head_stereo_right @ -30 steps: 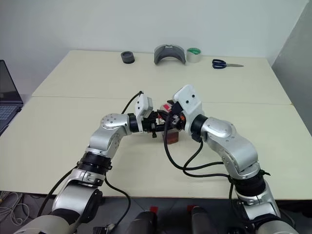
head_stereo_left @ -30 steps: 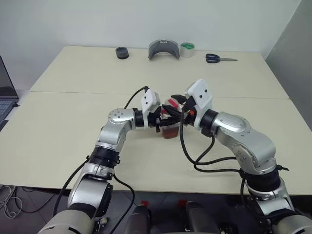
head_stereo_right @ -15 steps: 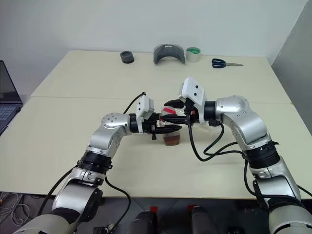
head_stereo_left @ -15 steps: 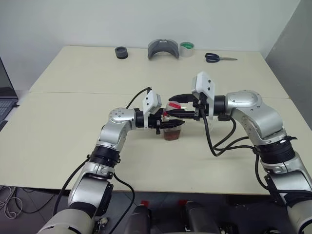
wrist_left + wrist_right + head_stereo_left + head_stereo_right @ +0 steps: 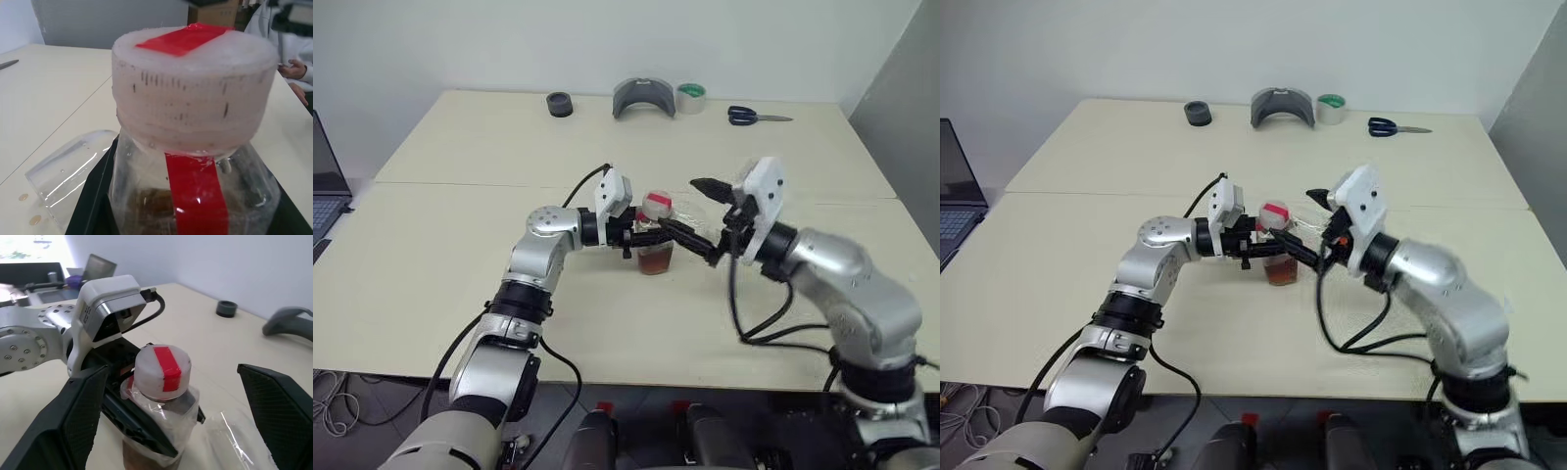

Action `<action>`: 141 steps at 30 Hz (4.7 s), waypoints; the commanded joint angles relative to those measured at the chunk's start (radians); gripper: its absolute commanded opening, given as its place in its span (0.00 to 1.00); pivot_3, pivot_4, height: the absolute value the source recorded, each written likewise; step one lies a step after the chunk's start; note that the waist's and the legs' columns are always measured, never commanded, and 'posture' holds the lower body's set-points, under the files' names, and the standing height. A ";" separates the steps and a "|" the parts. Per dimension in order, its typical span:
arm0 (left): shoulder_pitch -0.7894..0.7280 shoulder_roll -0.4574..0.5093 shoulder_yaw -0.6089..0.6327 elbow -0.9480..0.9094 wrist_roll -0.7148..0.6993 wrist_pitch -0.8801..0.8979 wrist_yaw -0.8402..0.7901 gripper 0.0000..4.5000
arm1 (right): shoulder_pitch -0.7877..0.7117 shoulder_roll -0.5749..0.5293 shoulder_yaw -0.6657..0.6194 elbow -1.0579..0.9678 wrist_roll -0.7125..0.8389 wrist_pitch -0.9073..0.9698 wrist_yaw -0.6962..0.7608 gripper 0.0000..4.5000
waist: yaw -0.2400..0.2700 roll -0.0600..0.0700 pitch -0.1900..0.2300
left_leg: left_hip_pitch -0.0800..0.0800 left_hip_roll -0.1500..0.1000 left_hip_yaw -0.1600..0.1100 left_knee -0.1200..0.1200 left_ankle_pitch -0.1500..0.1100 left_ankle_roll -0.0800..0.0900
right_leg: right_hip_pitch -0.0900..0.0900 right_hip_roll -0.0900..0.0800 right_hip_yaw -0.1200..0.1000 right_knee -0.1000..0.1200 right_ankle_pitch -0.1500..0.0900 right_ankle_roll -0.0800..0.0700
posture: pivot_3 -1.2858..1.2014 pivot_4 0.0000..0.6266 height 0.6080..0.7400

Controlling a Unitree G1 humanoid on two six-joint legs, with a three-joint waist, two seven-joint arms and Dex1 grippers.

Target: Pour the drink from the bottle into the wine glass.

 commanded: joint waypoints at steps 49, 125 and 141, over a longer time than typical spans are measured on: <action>-0.057 0.013 -0.004 0.011 0.005 -0.059 -0.038 0.40 | -0.232 -0.112 -0.017 0.433 -0.016 -0.305 0.367 0.79 | -0.018 0.001 0.001 | -0.001 0.000 0.000 0.000 0.000 0.001 | -0.001 -0.001 0.000 -0.001 0.001 0.000 | 0.52 0.24 1.00; -0.120 0.004 0.023 0.082 0.011 -0.066 -0.057 0.39 | -0.220 0.003 0.085 0.316 -0.153 -0.257 0.138 1.00 | -0.021 0.001 0.001 | -0.007 -0.001 0.004 0.002 0.002 -0.001 | -0.014 -0.001 0.003 0.013 0.001 0.000 | 0.52 0.24 1.00; -0.109 0.015 0.023 0.070 0.014 -0.053 -0.054 0.39 | -0.173 -0.015 0.002 0.284 -0.144 -0.236 0.099 1.00 | -0.022 0.001 0.001 | -0.007 -0.001 0.004 0.002 0.002 0.000 | -0.014 -0.001 0.003 0.013 0.001 0.000 | 0.52 0.24 1.00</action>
